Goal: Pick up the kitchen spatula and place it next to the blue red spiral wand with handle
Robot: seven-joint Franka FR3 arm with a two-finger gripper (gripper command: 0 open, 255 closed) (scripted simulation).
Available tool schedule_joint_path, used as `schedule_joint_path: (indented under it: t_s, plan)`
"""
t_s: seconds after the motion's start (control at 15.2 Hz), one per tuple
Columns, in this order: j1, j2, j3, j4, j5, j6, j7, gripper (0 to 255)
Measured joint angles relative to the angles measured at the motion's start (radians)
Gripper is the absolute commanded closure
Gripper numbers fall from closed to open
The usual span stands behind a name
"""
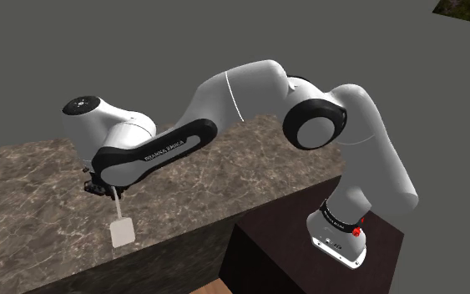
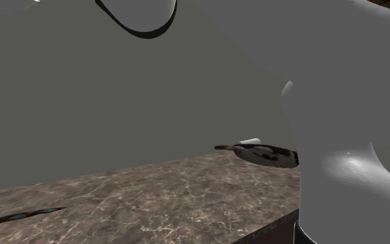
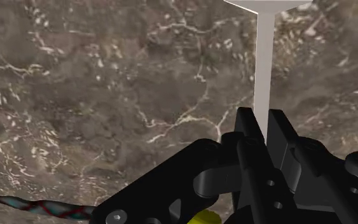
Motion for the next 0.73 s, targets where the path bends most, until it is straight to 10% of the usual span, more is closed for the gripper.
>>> schedule_joint_path:
  t_s: [0.73]
  plan:
    - [0.003, 0.077, -0.008, -0.001, -0.009, 0.078, 0.008, 255]
